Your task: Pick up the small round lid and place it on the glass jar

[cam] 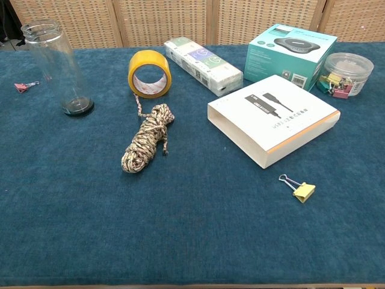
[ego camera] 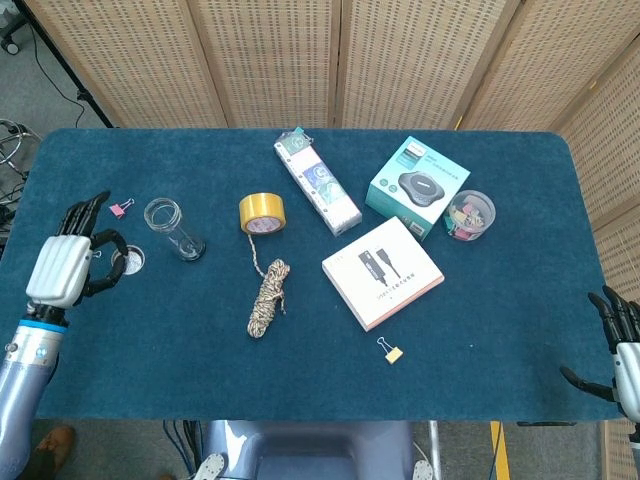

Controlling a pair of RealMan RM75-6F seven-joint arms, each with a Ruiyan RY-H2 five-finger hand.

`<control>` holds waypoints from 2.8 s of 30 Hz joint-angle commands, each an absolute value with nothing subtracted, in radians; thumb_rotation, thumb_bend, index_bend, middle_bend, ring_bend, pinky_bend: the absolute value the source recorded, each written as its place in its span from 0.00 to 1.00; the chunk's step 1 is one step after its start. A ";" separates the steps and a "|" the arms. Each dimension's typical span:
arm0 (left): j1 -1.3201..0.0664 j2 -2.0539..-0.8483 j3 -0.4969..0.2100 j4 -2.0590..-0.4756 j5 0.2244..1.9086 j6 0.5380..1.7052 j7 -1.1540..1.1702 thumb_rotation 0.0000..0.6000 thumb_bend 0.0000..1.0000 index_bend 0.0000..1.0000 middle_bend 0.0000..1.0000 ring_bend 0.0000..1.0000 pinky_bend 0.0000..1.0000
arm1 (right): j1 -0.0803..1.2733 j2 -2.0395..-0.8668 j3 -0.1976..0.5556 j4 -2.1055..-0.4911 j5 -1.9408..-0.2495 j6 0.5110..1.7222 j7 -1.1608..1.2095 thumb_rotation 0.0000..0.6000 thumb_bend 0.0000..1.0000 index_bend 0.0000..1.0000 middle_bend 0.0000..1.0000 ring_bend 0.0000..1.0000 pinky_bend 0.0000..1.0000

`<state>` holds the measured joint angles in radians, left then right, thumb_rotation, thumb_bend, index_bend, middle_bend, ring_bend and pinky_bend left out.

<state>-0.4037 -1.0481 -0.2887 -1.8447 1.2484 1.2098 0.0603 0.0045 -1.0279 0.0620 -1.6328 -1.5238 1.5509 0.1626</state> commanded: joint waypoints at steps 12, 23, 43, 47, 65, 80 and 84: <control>-0.609 -1.122 -0.399 -1.766 0.992 1.099 0.166 1.00 0.48 0.62 0.00 0.00 0.00 | 0.015 -1.037 0.073 -1.615 -1.487 1.520 0.166 1.00 0.00 0.00 0.00 0.00 0.00; -0.636 -1.178 -0.381 -1.650 0.982 1.060 0.088 1.00 0.48 0.62 0.00 0.00 0.00 | 0.013 -1.035 0.080 -1.606 -1.474 1.520 0.183 1.00 0.00 0.00 0.00 0.00 0.00; -0.659 -1.262 -0.355 -1.485 1.001 1.026 -0.012 1.00 0.49 0.62 0.00 0.00 0.00 | 0.023 -1.046 0.080 -1.591 -1.462 1.492 0.190 1.00 0.00 0.00 0.00 0.00 0.00; -0.662 -1.268 -0.354 -1.477 1.007 1.025 -0.021 1.00 0.49 0.62 0.00 0.00 0.00 | 0.023 -1.045 0.081 -1.592 -1.461 1.493 0.191 1.00 0.00 0.00 0.00 0.00 0.00; -0.673 -1.306 -0.347 -1.434 0.986 1.021 -0.012 1.00 0.49 0.60 0.00 0.00 0.00 | 0.022 -1.046 0.082 -1.591 -1.458 1.492 0.190 1.00 0.00 0.00 0.00 0.00 0.00; -0.656 -1.264 -0.334 -1.467 0.998 1.001 -0.030 1.00 0.46 0.04 0.00 0.00 0.00 | 0.022 -1.047 0.082 -1.595 -1.461 1.493 0.186 1.00 0.00 0.00 0.00 0.00 0.00; -0.633 -1.234 -0.334 -1.504 1.015 1.031 -0.039 1.00 0.46 0.03 0.00 0.00 0.00 | 0.021 -1.046 0.080 -1.597 -1.466 1.496 0.186 1.00 0.00 0.00 0.00 0.00 0.00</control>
<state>-0.6415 -1.2443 -0.3345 -1.4923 1.0069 1.0210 -0.0347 0.0212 -1.0456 0.0800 -1.5965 -1.4663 1.4957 0.1862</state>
